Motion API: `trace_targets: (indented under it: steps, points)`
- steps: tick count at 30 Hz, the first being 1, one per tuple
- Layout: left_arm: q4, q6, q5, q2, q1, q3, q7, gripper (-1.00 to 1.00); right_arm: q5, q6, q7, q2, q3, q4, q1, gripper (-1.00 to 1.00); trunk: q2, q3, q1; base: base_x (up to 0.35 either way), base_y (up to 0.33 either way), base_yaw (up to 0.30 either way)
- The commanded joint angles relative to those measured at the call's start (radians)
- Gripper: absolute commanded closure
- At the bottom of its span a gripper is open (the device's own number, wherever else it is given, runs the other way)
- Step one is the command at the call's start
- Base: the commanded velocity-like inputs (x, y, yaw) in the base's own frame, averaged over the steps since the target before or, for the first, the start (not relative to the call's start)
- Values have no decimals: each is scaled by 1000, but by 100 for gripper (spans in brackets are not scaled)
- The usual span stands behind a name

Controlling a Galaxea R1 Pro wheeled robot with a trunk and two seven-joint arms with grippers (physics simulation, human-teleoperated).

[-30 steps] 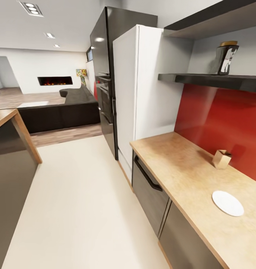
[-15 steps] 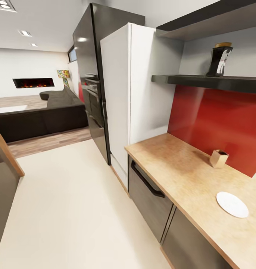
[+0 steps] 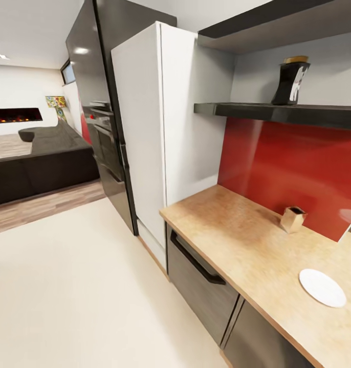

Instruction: Set up a coffee station on the kitchen countertop: keep the coffee maker on the countertop, move the bottle of coffee from the kitchen shelf to the counter next to the coffee maker, place a paper coffee filter on top of the coffee maker, put the saucer next to the coffee maker with the coffee cup on the saucer, and place the electric kettle next to the coffee maker.

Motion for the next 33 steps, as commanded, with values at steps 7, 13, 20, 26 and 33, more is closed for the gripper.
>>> trace_targets:
  steps: [7,13,20,26,33]
  points:
    - [2,-4,-11,0,-1,8,4,-100,-6,-4,0,0,1,1,-1,-100,-2,-2,1,285,212,-262]
    - [2,-4,-9,0,-1,8,4,-100,-7,-4,0,0,1,1,-1,-100,-2,-2,1,264,220,-262]
    - [2,-4,-9,0,-1,8,4,-100,-7,-4,2,0,1,1,-1,-100,-2,-2,1,128,84,-264]
    - [2,-4,-9,0,-1,8,4,-100,-6,-4,2,1,1,1,-1,-100,-2,-2,1,15,6,-265]
    - [2,-6,-8,0,0,8,5,-100,-6,-4,2,1,1,1,-1,-100,-2,-2,1,1,6,-265]
